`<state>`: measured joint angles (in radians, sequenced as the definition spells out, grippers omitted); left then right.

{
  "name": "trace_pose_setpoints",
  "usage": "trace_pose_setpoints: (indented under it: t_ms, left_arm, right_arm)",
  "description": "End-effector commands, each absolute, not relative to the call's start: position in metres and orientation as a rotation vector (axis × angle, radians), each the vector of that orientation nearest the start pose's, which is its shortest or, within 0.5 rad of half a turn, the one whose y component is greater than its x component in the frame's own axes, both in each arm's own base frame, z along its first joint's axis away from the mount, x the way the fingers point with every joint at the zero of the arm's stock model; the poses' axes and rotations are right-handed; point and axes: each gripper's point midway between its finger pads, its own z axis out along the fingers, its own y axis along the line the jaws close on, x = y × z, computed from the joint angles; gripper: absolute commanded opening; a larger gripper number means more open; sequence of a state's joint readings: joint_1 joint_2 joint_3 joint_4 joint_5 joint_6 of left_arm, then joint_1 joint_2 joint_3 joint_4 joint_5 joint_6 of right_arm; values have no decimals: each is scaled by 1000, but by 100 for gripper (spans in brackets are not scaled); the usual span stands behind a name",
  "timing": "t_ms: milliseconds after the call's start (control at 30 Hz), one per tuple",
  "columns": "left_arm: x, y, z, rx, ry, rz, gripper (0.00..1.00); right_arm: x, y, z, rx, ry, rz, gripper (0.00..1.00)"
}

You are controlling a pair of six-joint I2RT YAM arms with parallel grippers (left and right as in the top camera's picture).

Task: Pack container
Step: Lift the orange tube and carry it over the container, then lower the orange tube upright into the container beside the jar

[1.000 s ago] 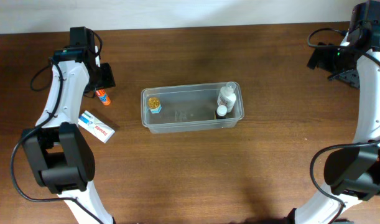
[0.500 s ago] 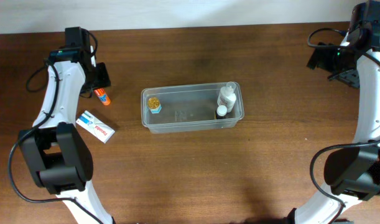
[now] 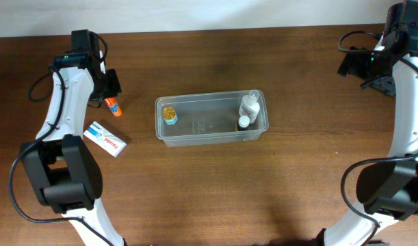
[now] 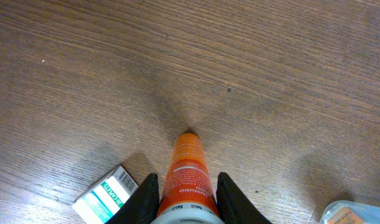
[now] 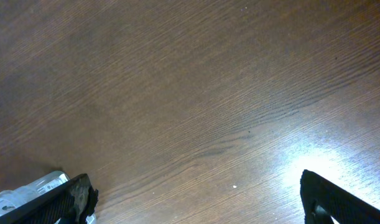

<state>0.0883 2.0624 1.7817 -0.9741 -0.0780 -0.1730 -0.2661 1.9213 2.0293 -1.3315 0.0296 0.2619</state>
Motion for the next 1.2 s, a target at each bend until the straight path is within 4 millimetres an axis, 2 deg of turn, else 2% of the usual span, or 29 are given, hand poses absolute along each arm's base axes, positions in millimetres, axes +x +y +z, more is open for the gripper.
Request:
trace_pose_setpoints:
  t_ms: [0, 100, 233, 367, 467, 600, 700, 867, 1000, 1167]
  left_arm:
    - [465, 57, 108, -386, 2802, 88, 12]
    - [464, 56, 117, -382, 2798, 83, 11]
    - [465, 51, 141, -341, 2766, 56, 11]
    - [464, 31, 173, -174, 2711, -60, 8]
    - [456, 16, 203, -91, 2659, -71, 7]
    - [441, -8, 233, 49, 2614, -72, 7]
    - [425, -34, 251, 176, 2587, -80, 7]
    - [399, -80, 267, 387, 2564, -96, 7]
    - [382, -110, 263, 499, 2583, -119, 7]
    - [375, -129, 260, 569, 2583, -137, 7]
  right_arm:
    - [413, -122, 234, 744, 2645, -53, 98]
    - [413, -122, 234, 744, 2645, -53, 98]
    - [413, -122, 234, 744, 2645, -53, 98]
    - [413, -122, 234, 744, 2645, -53, 98]
    - [413, -122, 234, 744, 2645, -53, 98]
    - [413, -122, 234, 744, 2645, -53, 98]
    - [413, -122, 234, 744, 2645, -53, 98]
    - [413, -122, 234, 744, 2645, -53, 98]
    - [413, -122, 234, 744, 2645, -53, 98]
    - [413, -122, 234, 743, 2645, -54, 98]
